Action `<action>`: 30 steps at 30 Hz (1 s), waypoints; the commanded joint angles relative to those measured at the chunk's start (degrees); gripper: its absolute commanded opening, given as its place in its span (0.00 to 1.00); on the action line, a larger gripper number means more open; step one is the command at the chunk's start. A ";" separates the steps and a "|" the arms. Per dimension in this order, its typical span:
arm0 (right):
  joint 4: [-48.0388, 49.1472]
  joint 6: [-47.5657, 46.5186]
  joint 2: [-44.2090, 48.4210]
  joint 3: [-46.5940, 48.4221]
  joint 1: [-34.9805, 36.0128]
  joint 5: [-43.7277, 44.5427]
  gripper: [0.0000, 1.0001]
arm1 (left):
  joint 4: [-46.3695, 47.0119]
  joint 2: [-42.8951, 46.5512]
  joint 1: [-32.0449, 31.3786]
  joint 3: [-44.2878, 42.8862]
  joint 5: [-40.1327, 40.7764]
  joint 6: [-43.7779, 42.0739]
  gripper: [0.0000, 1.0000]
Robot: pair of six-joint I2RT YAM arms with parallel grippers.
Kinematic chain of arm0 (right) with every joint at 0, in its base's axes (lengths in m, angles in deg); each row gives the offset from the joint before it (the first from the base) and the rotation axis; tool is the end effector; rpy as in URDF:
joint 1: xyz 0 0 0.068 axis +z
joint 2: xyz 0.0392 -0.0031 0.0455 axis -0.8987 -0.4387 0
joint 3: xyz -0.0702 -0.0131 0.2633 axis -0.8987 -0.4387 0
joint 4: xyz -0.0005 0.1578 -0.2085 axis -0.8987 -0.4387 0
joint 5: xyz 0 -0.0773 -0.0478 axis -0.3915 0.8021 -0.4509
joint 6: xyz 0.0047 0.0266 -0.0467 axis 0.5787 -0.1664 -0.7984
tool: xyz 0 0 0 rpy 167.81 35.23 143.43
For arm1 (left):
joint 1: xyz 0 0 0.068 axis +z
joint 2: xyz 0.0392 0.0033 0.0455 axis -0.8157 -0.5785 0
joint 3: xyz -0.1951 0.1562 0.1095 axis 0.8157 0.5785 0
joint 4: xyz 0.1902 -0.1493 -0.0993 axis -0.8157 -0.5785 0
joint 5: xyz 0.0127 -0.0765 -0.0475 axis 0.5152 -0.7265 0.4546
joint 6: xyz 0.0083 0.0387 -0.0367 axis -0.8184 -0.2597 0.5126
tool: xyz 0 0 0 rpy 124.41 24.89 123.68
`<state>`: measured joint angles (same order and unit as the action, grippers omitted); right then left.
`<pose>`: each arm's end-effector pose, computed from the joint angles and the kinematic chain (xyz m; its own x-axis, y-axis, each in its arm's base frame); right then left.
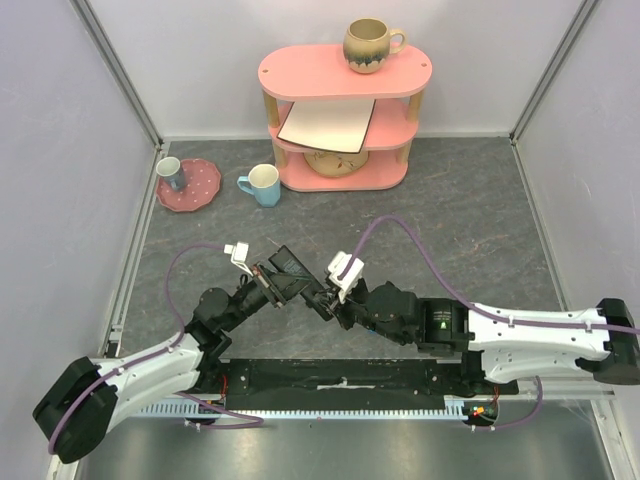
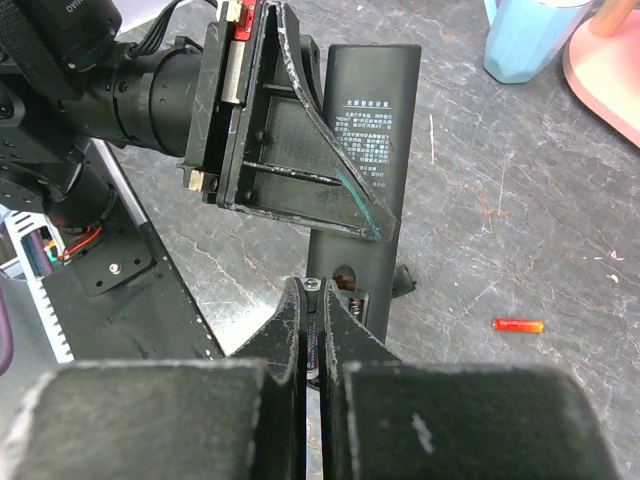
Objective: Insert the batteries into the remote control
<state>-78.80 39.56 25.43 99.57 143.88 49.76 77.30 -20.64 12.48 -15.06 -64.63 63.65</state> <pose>0.0567 0.2377 0.3151 -0.2625 -0.1434 -0.9542 -0.7983 0.5878 0.1313 0.1165 -0.1137 0.1959 -0.6329 -0.5901 -0.5013 0.4794 0.2098 -0.8521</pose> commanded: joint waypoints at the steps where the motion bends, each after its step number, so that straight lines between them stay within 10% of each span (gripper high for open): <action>1: 3.53 -1.87 -0.90 -1.01 1.57 5.27 0.00 | 4.44 -0.38 0.07 -1.34 0.00 3.12 0.02; 30: 8.89 -0.73 -6.79 -2.86 3.60 10.72 0.00 | 1.36 2.69 0.07 -1.69 1.15 6.03 0.02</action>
<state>-72.20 37.90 18.98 96.81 146.81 58.98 76.73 -19.24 12.48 -15.08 -64.08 67.78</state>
